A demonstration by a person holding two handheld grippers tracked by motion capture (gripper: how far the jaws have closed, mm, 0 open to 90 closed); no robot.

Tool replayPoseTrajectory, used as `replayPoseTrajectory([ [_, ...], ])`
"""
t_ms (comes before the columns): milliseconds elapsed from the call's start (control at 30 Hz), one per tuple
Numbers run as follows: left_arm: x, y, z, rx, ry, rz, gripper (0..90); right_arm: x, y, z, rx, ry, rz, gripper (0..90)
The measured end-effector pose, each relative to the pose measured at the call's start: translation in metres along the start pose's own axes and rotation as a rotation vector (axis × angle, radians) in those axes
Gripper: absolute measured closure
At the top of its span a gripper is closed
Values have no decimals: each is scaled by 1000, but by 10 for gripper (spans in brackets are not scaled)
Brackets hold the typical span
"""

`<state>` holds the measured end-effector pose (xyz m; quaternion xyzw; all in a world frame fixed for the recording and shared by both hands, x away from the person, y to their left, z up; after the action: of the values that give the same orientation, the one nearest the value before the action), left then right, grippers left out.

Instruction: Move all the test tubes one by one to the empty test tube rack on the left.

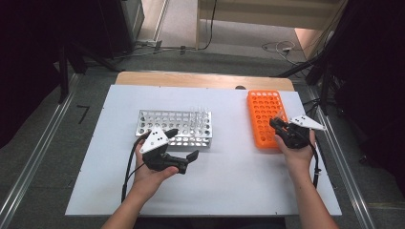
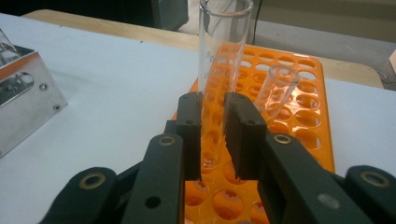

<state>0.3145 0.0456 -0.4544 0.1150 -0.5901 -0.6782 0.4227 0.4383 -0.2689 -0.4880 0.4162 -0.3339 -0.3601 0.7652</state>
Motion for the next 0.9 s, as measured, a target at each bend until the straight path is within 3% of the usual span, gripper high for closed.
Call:
replayPoseTrajectory([
  [167,3,1,0,-1,-1,-18,0,-1,5,6,16,4,2,744],
  [500,4,4,1,-4,-4,-23,0,-16,16,16,25,32,36,744],
  [900,5,6,0,-6,7,-24,4,-54,31,24,42,118,91,744],
])
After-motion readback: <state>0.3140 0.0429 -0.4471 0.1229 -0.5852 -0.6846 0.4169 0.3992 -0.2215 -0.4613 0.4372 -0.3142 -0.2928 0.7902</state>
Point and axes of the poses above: each handheld gripper's, and its own axes: z roughly backward along the jaws, y roughly out of its top, x roughly to its right, the point moved 9 cm from there along -z, roughly forward along the jaws, and after that the axes turned 13 degrees about z, right-handed, at the moved point
